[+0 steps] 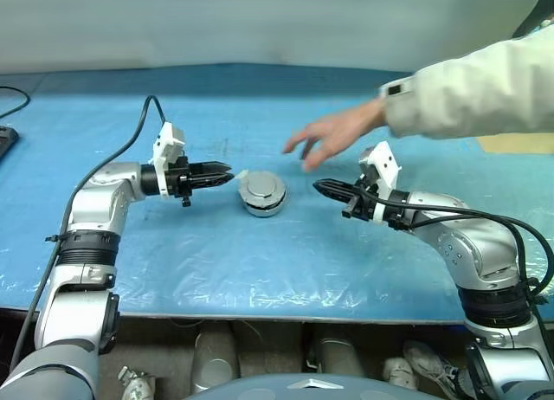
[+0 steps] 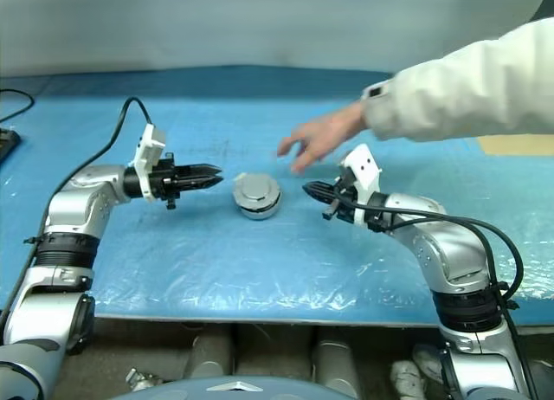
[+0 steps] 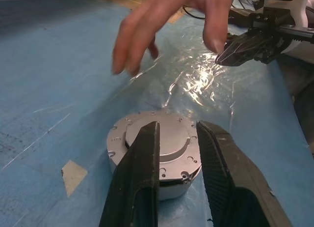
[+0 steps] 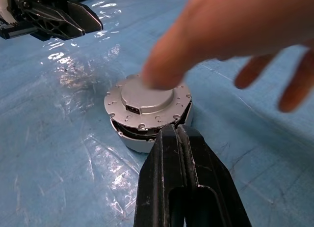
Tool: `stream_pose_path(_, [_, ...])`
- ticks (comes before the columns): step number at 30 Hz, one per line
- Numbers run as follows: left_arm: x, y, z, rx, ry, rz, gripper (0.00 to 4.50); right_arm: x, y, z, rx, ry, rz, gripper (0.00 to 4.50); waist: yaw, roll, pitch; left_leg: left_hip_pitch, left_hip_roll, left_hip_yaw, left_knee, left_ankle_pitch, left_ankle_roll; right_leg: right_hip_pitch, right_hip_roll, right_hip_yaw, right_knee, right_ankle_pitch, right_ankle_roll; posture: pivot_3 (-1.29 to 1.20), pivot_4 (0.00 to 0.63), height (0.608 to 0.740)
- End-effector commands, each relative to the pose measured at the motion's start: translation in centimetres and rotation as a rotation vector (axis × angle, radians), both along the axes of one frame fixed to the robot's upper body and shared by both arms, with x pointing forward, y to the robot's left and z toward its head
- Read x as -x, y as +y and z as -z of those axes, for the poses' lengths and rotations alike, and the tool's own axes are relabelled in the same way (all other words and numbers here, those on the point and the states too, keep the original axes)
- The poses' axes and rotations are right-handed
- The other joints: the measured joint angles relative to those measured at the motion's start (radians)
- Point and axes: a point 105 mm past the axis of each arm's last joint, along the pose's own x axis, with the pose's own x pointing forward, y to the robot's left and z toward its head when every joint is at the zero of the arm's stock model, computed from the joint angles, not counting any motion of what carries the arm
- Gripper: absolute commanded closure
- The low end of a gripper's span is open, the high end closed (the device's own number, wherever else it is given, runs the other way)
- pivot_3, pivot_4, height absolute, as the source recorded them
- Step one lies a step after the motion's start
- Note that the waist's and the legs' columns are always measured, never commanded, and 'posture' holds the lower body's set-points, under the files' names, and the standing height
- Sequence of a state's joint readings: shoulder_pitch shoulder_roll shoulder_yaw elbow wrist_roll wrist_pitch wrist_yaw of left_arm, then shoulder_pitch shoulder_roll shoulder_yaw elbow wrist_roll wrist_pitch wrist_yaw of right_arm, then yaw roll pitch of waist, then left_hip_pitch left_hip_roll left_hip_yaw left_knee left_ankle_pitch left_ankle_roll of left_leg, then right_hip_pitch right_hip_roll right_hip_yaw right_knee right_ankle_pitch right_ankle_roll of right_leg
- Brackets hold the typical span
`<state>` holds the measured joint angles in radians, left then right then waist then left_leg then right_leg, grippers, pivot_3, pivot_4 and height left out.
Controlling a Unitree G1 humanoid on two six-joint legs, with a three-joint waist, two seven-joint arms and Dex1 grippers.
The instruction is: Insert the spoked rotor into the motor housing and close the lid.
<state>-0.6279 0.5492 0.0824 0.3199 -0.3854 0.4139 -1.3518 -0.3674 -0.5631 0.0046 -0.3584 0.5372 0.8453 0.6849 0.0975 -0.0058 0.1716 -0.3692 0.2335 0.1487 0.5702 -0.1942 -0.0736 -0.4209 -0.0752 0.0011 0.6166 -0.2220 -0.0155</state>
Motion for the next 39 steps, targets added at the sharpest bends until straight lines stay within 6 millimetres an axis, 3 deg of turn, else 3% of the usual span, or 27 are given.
stream_pose_path(1, [0.3,0.2,-1.2,0.004,-0.044,0.001,3.26,0.1,0.1,-1.0,-0.003,-0.050,-0.019,4.50,-0.001,0.000,0.000,0.000,0.000,0.000,0.000,0.000,0.000,0.000,0.000,0.000,0.000,0.000,0.000,0.00,0.150,0.740])
stream_pose_path(13, [-0.6,-0.1,-1.8,0.014,-0.060,-0.030,3.26,-0.6,-0.3,-0.8,0.017,-0.054,0.020,4.50,-0.001,0.000,0.000,0.000,0.000,0.000,0.000,0.000,0.000,0.000,0.000,0.000,0.000,0.000,0.000,0.00,0.150,0.740])
stream_pose_path(29, [-1.6,0.0,-2.5,0.023,-0.081,-0.045,3.26,-0.5,1.0,-0.9,0.003,-0.055,-0.046,4.50,-0.001,0.000,0.000,0.000,0.000,0.000,0.001,0.000,0.000,0.000,0.000,0.000,0.001,0.000,0.000,0.00,0.150,0.740])
stream_pose_path(36, [-3.7,1.3,-3.1,0.067,-0.094,-0.160,3.26,-0.3,1.1,-0.8,-0.005,-0.047,-0.051,4.50,0.000,0.000,0.000,0.000,0.000,0.000,0.002,0.000,0.000,0.000,0.000,0.000,0.001,0.000,0.000,0.00,0.150,0.740])
stream_pose_path(39, [-5.6,1.8,-3.5,0.083,-0.101,-0.242,3.26,-0.3,1.0,-0.7,-0.002,-0.043,-0.048,4.50,0.000,0.000,0.000,0.000,0.000,0.000,0.002,0.000,0.000,0.000,0.000,0.000,0.002,0.000,0.000,0.00,0.150,0.740])
